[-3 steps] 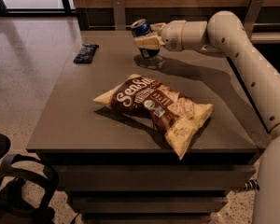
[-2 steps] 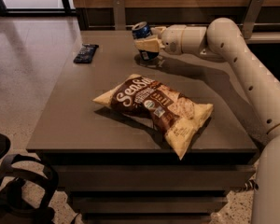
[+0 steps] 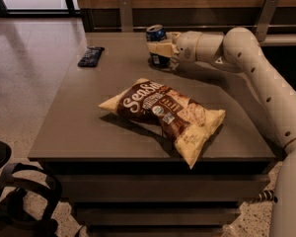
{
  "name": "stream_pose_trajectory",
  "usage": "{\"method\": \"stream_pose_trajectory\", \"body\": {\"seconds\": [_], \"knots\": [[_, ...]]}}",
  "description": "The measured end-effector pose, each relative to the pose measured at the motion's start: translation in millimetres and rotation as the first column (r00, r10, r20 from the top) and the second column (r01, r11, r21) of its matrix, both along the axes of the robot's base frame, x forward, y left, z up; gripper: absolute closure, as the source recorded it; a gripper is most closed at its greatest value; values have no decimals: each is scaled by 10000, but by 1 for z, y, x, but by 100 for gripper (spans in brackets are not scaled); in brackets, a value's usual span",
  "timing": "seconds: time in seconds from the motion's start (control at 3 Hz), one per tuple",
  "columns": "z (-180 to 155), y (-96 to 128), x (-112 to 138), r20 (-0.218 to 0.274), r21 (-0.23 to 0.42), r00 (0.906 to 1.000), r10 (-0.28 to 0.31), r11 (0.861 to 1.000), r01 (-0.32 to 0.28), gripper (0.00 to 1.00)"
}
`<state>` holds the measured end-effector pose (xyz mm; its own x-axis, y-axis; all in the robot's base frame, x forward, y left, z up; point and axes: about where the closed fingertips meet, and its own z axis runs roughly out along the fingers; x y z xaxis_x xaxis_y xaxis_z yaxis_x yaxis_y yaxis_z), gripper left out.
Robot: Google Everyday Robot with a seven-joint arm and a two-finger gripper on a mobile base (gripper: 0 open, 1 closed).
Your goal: Place pepsi can upright
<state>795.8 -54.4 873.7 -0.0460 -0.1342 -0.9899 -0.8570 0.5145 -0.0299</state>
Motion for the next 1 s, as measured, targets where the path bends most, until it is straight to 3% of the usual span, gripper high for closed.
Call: {"method": "stream_pose_trajectory", "body": {"seconds": [1.0], "knots": [[3,0,0,-6,-1,10000,4,10000,-4,100]]}}
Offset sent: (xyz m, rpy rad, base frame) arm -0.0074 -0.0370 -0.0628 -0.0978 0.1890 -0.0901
